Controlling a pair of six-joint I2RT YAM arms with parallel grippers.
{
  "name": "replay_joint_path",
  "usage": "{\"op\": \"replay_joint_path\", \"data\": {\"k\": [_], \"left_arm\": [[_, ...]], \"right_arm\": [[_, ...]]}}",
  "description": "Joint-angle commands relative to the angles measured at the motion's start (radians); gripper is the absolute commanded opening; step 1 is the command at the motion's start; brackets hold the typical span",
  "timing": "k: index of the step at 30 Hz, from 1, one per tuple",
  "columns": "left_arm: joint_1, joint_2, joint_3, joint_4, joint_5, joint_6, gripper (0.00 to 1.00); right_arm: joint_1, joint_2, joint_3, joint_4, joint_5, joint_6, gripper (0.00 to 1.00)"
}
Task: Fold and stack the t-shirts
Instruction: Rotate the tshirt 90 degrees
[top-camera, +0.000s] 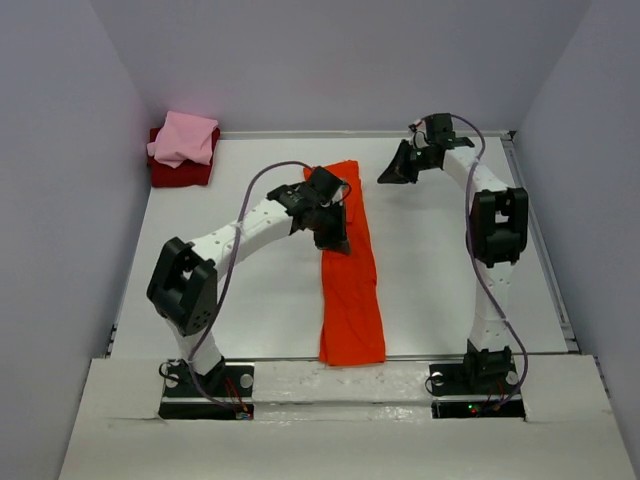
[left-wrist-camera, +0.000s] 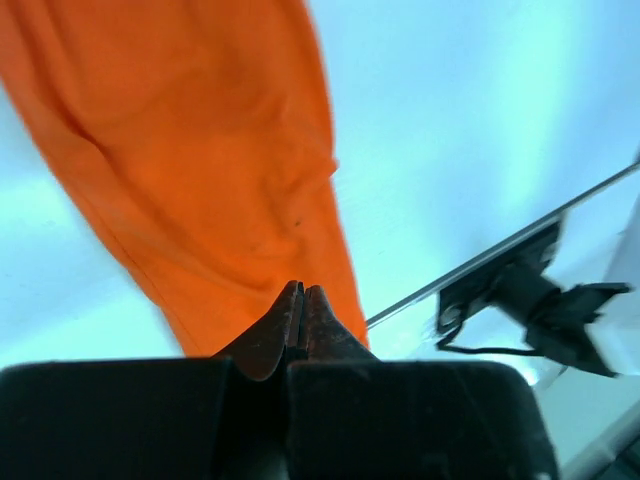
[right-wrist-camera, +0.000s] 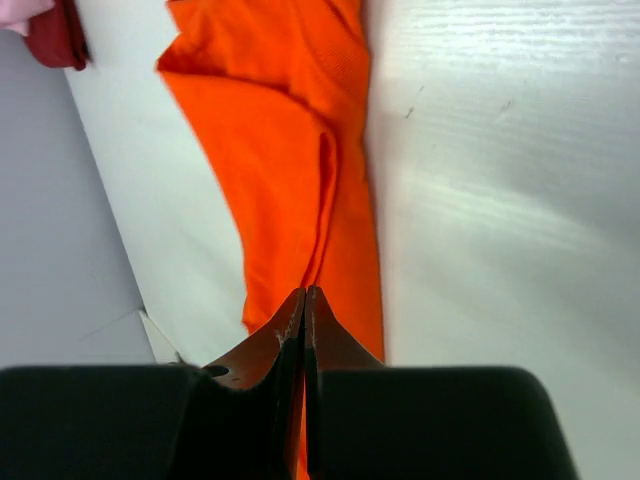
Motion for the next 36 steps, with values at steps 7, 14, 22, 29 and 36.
{"op": "replay_joint_path", "data": {"k": [7,14,22,29,36], "left_arm": [[0.142,-0.175,-0.021,0.085,0.076,0.046,0.00],[0.183,-0.236,-0.388,0.624,0.311,-0.196,0.00],[0.185,-0.200,-0.440,0.706,0.215,-0.234,0.00],[0.191,-0.125,-0.493,0.852,0.224,-0.335,0.00],[0.193,0.000,-0.456,0.854,0.199,-0.364,0.00]], "right_arm": [[-0.019,-0.422,-0.447,0.127,-0.238,0.073,0.12],[-0.019,-0.600,-0.907,0.494,-0.355,0.275,0.22],[0.065,-0.613,-0.957,0.450,-0.254,0.227,0.22],[0.163,-0.561,-0.938,0.422,-0.193,0.199,0.23],[0.203,-0.518,-0.978,0.470,-0.183,0.215,0.03]]}}
